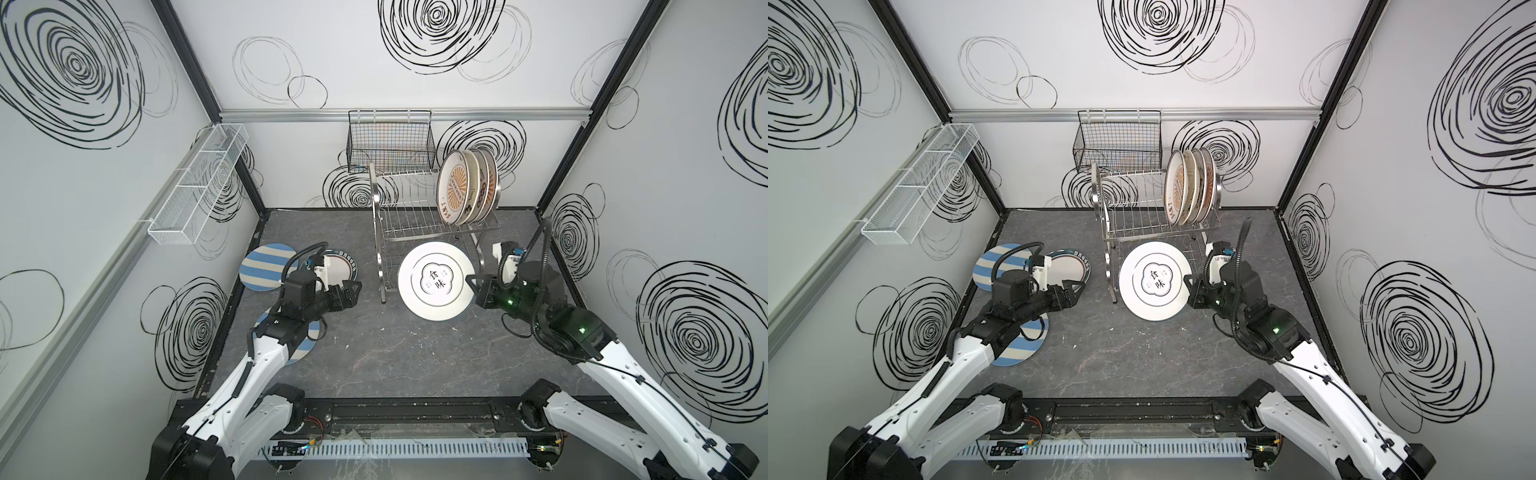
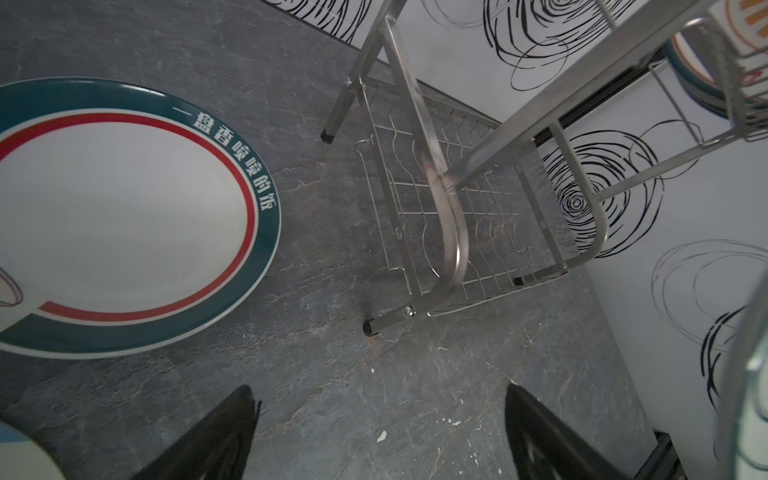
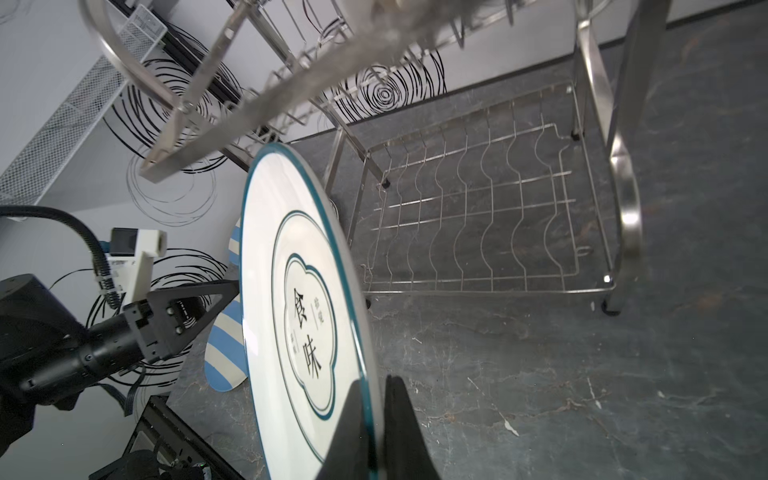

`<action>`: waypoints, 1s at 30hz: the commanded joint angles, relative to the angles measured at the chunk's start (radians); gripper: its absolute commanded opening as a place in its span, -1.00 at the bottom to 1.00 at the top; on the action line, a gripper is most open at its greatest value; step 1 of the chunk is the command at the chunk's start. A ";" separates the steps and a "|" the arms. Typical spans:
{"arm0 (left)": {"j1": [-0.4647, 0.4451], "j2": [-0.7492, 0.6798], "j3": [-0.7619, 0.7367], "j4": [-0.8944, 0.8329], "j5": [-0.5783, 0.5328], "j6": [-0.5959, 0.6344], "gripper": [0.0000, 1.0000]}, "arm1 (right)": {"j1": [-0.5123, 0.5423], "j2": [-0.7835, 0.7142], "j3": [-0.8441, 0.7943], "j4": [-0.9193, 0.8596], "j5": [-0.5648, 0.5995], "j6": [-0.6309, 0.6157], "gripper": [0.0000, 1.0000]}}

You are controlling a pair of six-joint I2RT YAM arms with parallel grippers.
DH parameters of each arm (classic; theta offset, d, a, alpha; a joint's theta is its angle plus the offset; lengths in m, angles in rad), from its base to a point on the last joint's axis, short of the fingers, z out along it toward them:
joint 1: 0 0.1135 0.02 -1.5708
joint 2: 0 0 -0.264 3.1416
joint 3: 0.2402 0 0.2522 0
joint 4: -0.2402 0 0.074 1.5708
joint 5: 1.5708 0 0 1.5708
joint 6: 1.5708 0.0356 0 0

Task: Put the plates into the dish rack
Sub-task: 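Carry the cloud-emblem plate with the right gripper up to the rack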

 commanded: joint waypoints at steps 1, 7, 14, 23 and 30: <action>0.010 0.011 0.037 -0.018 0.058 0.046 0.92 | -0.001 0.026 0.137 -0.049 0.008 -0.073 -1.00; 0.027 0.044 0.067 -0.071 0.061 0.126 0.92 | 0.001 0.139 0.331 -0.073 -0.043 -0.132 -1.00; 0.045 0.045 0.056 -0.062 0.089 0.125 0.92 | -0.002 0.275 0.497 -0.060 0.011 -0.179 -1.00; 0.077 0.075 0.071 -0.077 0.111 0.150 0.92 | 0.018 0.479 0.821 -0.097 0.306 -0.272 -1.00; 0.096 0.079 0.061 -0.070 0.129 0.142 0.92 | 0.176 0.672 1.118 -0.141 0.776 -0.409 -1.00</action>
